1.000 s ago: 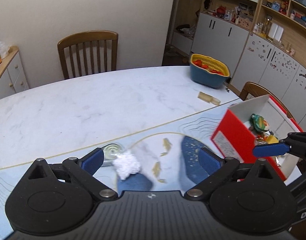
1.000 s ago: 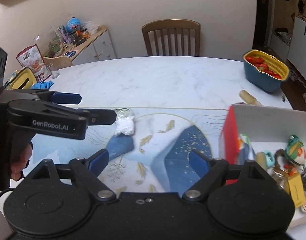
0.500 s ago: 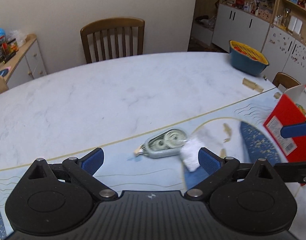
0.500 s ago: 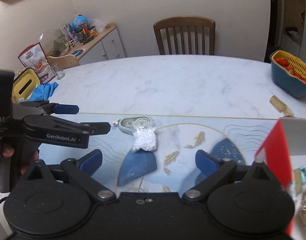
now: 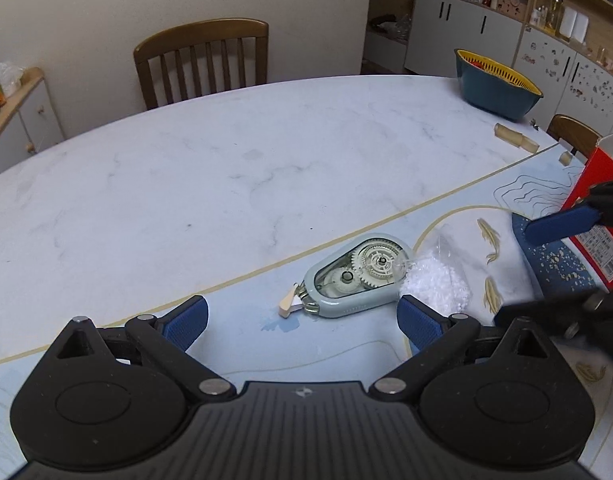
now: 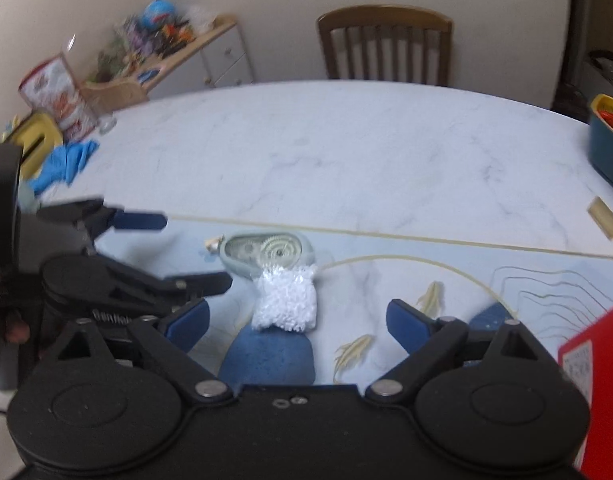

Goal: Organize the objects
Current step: 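Withdraw both tools from the box back over the tape roller and foam bag, then grasp the pale-blue tape roller with the left tool while the right tool grasps the foam bag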

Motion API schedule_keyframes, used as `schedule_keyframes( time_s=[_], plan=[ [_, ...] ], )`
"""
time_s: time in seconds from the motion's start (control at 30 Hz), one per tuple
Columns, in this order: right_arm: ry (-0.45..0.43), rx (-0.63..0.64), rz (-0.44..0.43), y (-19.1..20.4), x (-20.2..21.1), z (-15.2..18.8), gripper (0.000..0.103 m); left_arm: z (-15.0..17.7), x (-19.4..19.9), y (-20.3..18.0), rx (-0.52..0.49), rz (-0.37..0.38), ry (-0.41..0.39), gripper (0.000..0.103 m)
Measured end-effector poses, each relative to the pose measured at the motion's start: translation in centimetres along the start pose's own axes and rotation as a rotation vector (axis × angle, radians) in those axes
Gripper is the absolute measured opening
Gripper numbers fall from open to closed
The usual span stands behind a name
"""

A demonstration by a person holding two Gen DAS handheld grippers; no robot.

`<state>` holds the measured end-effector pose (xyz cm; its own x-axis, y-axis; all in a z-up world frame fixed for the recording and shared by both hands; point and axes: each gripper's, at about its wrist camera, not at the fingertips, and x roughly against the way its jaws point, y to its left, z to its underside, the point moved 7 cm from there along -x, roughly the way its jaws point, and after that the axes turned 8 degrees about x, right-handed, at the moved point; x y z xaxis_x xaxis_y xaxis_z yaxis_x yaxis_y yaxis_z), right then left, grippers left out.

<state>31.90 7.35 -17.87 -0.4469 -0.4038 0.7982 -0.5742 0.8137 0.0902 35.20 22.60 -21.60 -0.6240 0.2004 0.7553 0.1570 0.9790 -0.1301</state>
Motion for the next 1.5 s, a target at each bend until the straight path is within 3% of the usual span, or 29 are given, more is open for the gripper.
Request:
schedule_keyframes(
  time_s=[0.3,0.83,0.93,1.13,1.3,1.5],
  plan=[
    [0.054,0.134,-0.005,1.1,-2.7,0.9,0.081,0.2,-2.5,-0.7,-0.161,0.03,0.014,0.101],
    [0.045,0.026,-0.022,-2.8,-3.2,0.9,0.075,-1.1,-4.8,-3.2,-0.253,0.14,0.016,0.099],
    [0.034,0.021,-0.024,-3.1,-3.4,0.7,0.075,-1.2,-4.7,-3.4,-0.261,0.155,0.01,0.093],
    [0.01,0.032,-0.022,-3.1,-3.7,0.2,0.074,-1.4,-4.3,-3.8,-0.273,0.168,0.01,0.068],
    [0.006,0.048,-0.04,-2.5,-3.6,0.1,0.054,-1.4,-4.1,-3.8,-0.263,0.149,0.019,0.064],
    [0.007,0.045,-0.023,-2.1,-3.2,0.5,0.041,-0.9,-3.7,-4.0,-0.228,0.113,0.026,0.062]
  ],
)
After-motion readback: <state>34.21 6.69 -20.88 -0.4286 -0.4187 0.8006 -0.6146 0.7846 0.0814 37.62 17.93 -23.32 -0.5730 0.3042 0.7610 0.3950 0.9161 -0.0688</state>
